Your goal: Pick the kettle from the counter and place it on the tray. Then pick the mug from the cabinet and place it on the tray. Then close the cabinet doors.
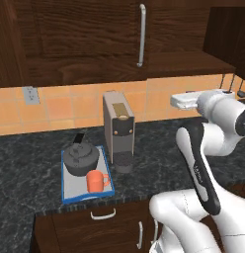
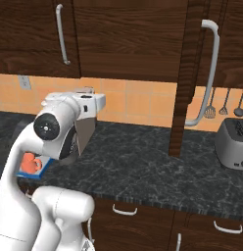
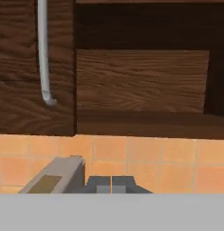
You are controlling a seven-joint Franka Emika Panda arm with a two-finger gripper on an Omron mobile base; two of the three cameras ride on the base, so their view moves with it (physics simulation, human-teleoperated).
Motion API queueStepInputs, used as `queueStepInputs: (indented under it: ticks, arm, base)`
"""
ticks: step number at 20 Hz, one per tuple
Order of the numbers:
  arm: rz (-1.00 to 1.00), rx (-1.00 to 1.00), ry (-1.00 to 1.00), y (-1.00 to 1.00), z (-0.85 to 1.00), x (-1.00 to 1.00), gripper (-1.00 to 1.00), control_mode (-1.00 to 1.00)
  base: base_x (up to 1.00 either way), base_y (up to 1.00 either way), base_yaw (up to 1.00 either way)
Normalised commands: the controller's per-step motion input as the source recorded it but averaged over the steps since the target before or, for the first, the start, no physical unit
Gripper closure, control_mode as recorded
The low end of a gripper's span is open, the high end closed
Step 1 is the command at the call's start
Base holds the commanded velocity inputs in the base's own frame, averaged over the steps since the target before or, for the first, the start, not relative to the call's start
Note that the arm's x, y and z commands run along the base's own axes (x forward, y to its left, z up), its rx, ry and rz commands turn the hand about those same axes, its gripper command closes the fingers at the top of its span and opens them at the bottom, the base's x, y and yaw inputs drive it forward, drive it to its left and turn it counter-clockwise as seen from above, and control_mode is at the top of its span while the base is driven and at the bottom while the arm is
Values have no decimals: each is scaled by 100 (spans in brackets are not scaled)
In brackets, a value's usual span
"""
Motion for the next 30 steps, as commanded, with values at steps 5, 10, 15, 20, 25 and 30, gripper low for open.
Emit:
queueStepInputs:
  ticks: [5,10,15,20,25,30]
  arm:
    - [-23,81,2,-45,-20,-12,100,-100]
    - [-3,84,0,-67,-19,-30,100,-100]
    - [0,63,0,-62,-25,-34,100,-100]
    - [0,34,-2,-68,-3,-30,100,-100]
    - [0,19,-16,-44,-32,-10,100,-100]
    - [0,29,-10,-53,-16,-10,100,-100]
  base:
    - [0,0,0]
    - [0,0,0]
    - [0,0,0]
    - [0,0,0]
    - [0,0,0]
    - [0,0,0]
